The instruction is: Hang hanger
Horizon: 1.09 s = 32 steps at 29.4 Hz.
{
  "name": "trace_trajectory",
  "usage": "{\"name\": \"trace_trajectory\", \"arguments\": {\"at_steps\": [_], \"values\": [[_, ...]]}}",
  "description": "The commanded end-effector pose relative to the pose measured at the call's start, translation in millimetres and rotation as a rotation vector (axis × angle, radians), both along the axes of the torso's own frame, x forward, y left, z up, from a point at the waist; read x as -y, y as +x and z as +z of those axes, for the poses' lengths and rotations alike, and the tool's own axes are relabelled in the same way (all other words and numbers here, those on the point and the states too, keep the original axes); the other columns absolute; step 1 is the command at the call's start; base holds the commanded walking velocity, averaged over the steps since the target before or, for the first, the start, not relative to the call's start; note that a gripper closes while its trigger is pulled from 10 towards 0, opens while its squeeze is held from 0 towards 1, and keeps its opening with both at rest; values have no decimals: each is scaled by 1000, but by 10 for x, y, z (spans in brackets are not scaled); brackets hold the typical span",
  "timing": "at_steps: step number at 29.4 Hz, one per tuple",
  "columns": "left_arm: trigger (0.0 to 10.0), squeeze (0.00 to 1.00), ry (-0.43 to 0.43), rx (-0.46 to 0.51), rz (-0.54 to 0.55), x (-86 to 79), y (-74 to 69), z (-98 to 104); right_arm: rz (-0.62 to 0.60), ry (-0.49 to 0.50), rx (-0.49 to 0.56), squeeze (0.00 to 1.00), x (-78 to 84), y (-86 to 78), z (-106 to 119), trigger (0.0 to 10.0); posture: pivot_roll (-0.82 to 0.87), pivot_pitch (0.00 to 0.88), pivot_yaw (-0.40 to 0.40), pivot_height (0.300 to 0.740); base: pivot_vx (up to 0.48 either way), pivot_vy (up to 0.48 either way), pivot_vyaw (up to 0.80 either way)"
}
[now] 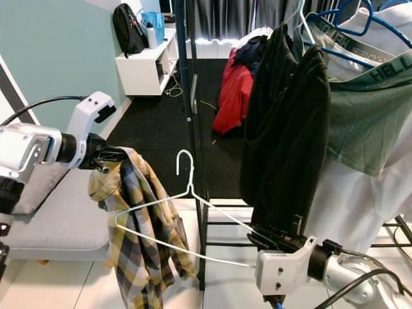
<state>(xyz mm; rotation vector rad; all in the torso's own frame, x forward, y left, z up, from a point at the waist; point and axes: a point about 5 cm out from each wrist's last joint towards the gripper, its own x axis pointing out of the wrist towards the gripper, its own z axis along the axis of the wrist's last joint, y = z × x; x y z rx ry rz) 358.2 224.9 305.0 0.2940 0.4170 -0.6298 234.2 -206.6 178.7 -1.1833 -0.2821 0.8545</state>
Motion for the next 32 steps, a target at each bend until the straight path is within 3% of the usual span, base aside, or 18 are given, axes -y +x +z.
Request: {"name": "trace_trajectory", "arguments": {"at_steps": [1, 12, 15, 20, 26, 32], "values": [[10000, 0, 13, 29, 10, -59, -25, 84, 22, 4, 12, 0, -8, -30, 47, 10000, 59, 118, 62, 740, 0, 0, 0], [10000, 0, 14, 26, 28, -125, -26, 87, -22, 1, 32, 0, 151, -58, 156, 10000, 52, 124, 61, 740, 0, 0, 0], [10000, 0, 18, 22, 30, -152, -28, 71, -56, 37, 45, 0, 265, -77, 241, 10000, 52, 126, 63, 740, 0, 0, 0], [10000, 0, 25, 22, 36, -184, -23, 63, -58, 59, 18, 0, 324, -144, 261, 10000, 46, 128, 66, 740, 0, 0, 0], [10000, 0, 22, 17, 23, -161, -28, 53, -65, 58, 12, 0, 352, -154, 243, 10000, 44, 129, 68, 740, 0, 0, 0], [10000, 0, 6, 16, -3, -84, -21, 65, -26, 98, -9, 0, 262, -125, 207, 10000, 49, 128, 64, 740, 0, 0, 0]]}}
